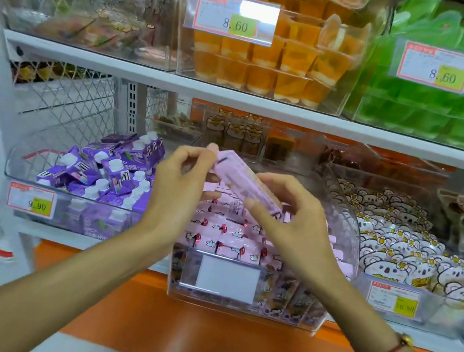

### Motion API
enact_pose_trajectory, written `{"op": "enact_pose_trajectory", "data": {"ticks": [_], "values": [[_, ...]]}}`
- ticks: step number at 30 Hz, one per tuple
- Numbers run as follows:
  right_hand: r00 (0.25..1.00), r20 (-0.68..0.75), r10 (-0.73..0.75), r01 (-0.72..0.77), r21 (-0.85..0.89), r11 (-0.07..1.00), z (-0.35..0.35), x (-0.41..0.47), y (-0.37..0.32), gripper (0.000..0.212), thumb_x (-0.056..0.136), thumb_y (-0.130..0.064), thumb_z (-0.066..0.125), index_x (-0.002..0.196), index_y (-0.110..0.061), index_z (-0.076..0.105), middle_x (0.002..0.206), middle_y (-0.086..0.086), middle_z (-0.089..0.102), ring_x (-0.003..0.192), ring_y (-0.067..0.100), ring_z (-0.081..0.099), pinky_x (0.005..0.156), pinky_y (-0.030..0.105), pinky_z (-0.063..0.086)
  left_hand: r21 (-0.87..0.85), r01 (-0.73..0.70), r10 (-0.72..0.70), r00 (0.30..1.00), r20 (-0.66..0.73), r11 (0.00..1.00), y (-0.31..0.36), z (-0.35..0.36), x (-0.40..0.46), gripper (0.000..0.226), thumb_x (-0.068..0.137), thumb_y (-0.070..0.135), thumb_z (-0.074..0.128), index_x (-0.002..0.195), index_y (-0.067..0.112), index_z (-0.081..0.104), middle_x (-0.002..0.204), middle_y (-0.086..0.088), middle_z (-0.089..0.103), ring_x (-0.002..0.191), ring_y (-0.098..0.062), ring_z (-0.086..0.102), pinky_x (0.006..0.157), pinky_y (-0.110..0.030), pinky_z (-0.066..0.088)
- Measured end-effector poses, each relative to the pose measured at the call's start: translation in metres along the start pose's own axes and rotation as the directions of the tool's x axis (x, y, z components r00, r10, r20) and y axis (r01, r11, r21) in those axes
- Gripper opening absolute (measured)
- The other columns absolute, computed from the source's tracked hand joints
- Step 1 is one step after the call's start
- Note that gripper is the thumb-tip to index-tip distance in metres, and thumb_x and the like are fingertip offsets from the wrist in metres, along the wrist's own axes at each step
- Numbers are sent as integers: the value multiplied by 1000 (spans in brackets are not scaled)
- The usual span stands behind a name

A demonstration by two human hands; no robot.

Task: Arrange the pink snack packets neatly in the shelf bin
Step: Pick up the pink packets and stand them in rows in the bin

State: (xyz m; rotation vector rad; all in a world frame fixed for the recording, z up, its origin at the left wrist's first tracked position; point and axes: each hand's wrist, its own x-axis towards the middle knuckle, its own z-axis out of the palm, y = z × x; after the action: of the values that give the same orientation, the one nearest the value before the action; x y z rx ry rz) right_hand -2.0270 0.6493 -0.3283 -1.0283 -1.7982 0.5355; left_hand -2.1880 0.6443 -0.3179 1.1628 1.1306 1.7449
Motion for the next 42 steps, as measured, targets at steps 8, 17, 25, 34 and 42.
{"op": "enact_pose_trajectory", "data": {"ticks": [8,17,25,34,42], "values": [[820,448,357,-570,582,580,-3,4,-3,30,96,-31,46,101,-9,66,84,9,72,58,12,58,62,25,43,95,87,-113,940,321,992,9,-4,-2,40,91,22,59,129,30,50,117,5,64,103,-6,64,82,-21,55],[909,82,409,-339,719,607,-20,10,-5,49,75,-20,71,120,-5,59,90,3,71,79,9,66,68,14,52,84,77,-92,976,196,994,5,-4,2,39,81,25,71,115,17,55,111,2,66,98,-9,66,80,-21,56],[990,-139,25,31,391,920,-18,6,-23,27,82,-16,70,109,-20,64,102,-5,71,95,4,66,78,12,50,420,-516,265,810,523,747,5,3,-5,51,86,28,67,133,31,47,123,19,56,111,6,50,94,-13,41],[975,184,121,-14,-497,867,-8,-1,31,47,97,-38,45,139,-20,38,142,0,44,129,15,39,104,33,35,432,-515,340,841,420,740,-7,1,21,61,87,25,66,136,41,35,121,17,57,110,-6,58,94,-42,49],[942,300,149,87,-647,757,-6,-4,36,43,100,-40,36,136,-19,47,131,1,54,117,20,47,92,36,42,617,-605,228,781,581,503,-22,-1,37,49,92,29,58,138,34,41,124,4,61,104,-11,58,83,-30,49]]}}
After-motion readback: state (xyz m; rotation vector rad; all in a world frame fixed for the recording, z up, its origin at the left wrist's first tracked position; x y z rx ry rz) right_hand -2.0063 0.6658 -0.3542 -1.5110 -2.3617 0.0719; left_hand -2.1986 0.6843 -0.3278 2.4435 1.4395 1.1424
